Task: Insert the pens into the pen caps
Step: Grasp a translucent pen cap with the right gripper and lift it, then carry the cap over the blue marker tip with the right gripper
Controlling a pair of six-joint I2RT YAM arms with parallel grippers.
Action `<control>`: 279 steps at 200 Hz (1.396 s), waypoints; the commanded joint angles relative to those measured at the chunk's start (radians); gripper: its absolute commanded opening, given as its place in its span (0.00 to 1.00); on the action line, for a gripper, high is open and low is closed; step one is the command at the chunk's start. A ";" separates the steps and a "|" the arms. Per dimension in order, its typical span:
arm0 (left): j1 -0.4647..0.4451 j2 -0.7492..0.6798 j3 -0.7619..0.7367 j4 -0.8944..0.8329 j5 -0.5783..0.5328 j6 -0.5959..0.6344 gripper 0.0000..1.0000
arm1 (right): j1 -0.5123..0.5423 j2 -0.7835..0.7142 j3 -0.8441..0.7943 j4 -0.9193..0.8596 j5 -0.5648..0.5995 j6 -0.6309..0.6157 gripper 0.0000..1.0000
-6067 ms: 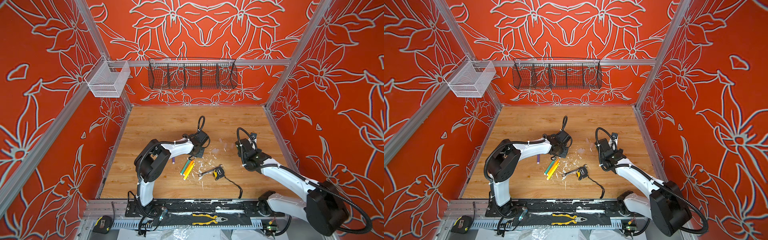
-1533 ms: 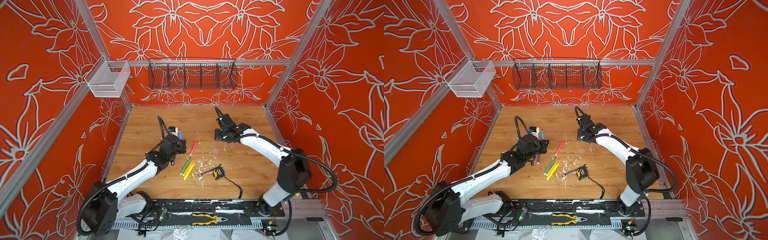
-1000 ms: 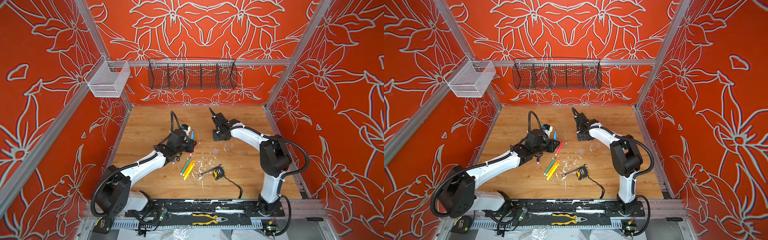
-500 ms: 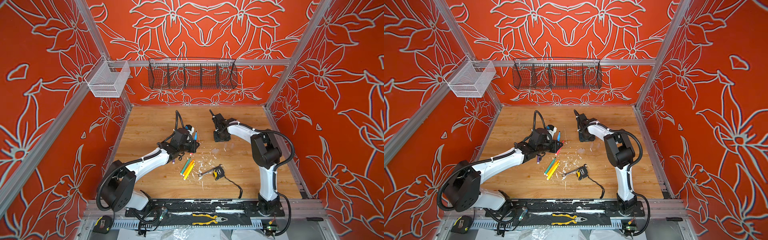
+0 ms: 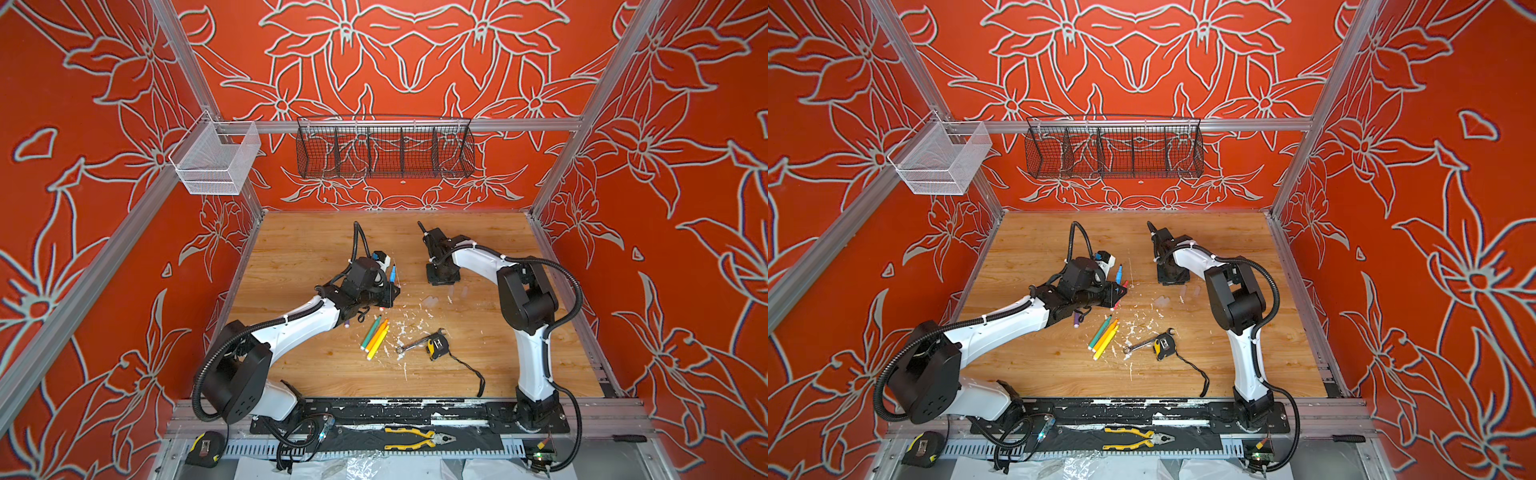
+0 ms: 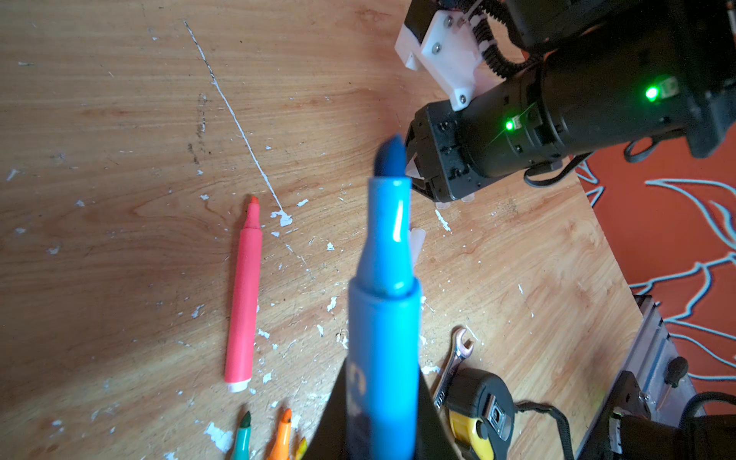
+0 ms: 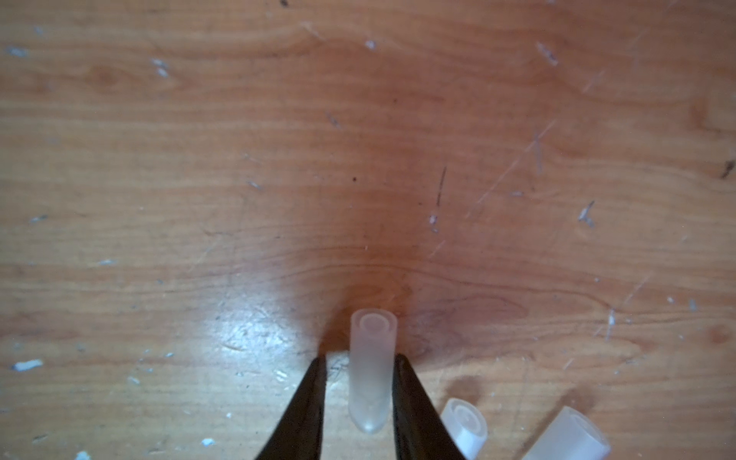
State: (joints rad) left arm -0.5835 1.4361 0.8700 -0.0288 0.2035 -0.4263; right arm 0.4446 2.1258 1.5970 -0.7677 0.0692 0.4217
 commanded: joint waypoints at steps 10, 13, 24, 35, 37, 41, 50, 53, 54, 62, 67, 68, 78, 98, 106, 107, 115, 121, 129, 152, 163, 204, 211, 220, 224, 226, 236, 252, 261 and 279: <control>-0.006 -0.007 0.024 -0.016 -0.004 0.011 0.00 | -0.001 0.047 0.024 -0.059 0.009 0.011 0.30; -0.006 -0.006 0.023 -0.016 -0.002 0.012 0.00 | -0.001 0.047 0.024 -0.060 0.009 0.011 0.30; -0.006 -0.005 0.024 -0.015 -0.002 0.011 0.00 | -0.001 0.048 0.021 -0.060 0.009 0.011 0.30; -0.006 -0.007 0.023 -0.015 -0.002 0.012 0.00 | -0.002 0.050 0.021 -0.059 0.008 0.012 0.30; -0.006 -0.007 0.024 -0.015 -0.001 0.011 0.00 | -0.002 0.050 0.021 -0.060 0.007 0.012 0.30; -0.006 -0.008 0.024 -0.016 -0.001 0.011 0.00 | -0.002 0.052 0.021 -0.060 0.006 0.012 0.30; -0.006 -0.009 0.020 -0.014 -0.004 0.010 0.00 | -0.001 0.056 0.023 -0.062 0.004 0.012 0.30; -0.006 -0.010 0.021 -0.014 -0.005 0.010 0.00 | -0.001 0.058 0.025 -0.062 0.003 0.013 0.30; -0.006 -0.010 0.021 -0.013 -0.005 0.010 0.00 | -0.001 0.057 0.025 -0.063 0.003 0.013 0.30; -0.006 -0.012 0.019 -0.013 -0.004 0.010 0.00 | -0.001 0.061 0.027 -0.065 0.001 0.014 0.29; -0.006 -0.014 0.019 -0.012 -0.006 0.009 0.00 | -0.001 0.063 0.029 -0.067 0.000 0.014 0.29; -0.006 -0.014 0.018 -0.012 -0.006 0.009 0.00 | -0.001 0.065 0.030 -0.068 0.000 0.014 0.28; -0.006 -0.015 0.017 -0.012 -0.007 0.009 0.00 | -0.002 0.067 0.032 -0.069 0.000 0.014 0.27; -0.006 -0.017 0.015 -0.006 0.001 0.012 0.00 | -0.002 0.071 0.034 -0.069 -0.005 0.012 0.21; -0.006 -0.016 0.011 -0.002 0.009 0.013 0.00 | -0.002 0.072 0.036 -0.071 -0.003 0.012 0.19; -0.006 -0.017 0.012 -0.001 0.009 0.013 0.00 | -0.002 0.071 0.036 -0.070 -0.003 0.012 0.19; -0.006 -0.018 0.010 0.006 0.017 0.012 0.00 | -0.002 0.070 0.036 -0.071 0.000 0.014 0.17; -0.006 -0.017 0.009 0.008 0.024 0.014 0.00 | -0.001 0.067 0.035 -0.071 0.001 0.014 0.16; -0.007 -0.016 0.008 0.014 0.035 0.016 0.00 | -0.001 0.062 0.035 -0.071 0.004 0.017 0.14; -0.019 -0.016 0.009 0.024 0.050 0.024 0.00 | -0.001 0.013 -0.002 -0.043 0.005 0.031 0.10; -0.029 -0.016 0.011 0.026 0.050 0.030 0.00 | -0.002 -0.033 -0.044 -0.004 -0.004 0.037 0.10; -0.073 -0.020 0.020 0.029 0.037 0.053 0.00 | -0.002 -0.272 -0.239 0.162 -0.018 0.081 0.08; -0.079 -0.021 0.021 0.031 0.037 0.053 0.00 | -0.001 -0.319 -0.277 0.191 -0.022 0.092 0.07; -0.088 -0.026 0.017 0.040 0.039 0.055 0.00 | -0.001 -0.372 -0.318 0.226 -0.031 0.102 0.06; -0.092 -0.027 0.015 0.042 0.039 0.054 0.00 | -0.002 -0.396 -0.337 0.238 -0.033 0.109 0.04; -0.095 -0.027 0.015 0.044 0.040 0.056 0.00 | -0.001 -0.408 -0.347 0.247 -0.034 0.111 0.04; -0.104 -0.033 0.013 0.050 0.040 0.056 0.00 | -0.001 -0.472 -0.397 0.294 -0.050 0.126 0.02; -0.118 -0.044 -0.001 0.077 0.052 0.056 0.00 | -0.001 -0.580 -0.476 0.360 -0.083 0.160 0.00; -0.130 -0.049 -0.008 0.089 0.048 0.060 0.00 | -0.001 -0.643 -0.524 0.411 -0.115 0.189 0.00; -0.152 -0.064 -0.011 0.089 0.017 0.075 0.00 | -0.002 -0.775 -0.617 0.531 -0.172 0.284 0.00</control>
State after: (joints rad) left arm -0.7082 1.4132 0.8673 0.0139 0.2363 -0.3809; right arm 0.4446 1.4788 1.0790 -0.4164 -0.0158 0.5671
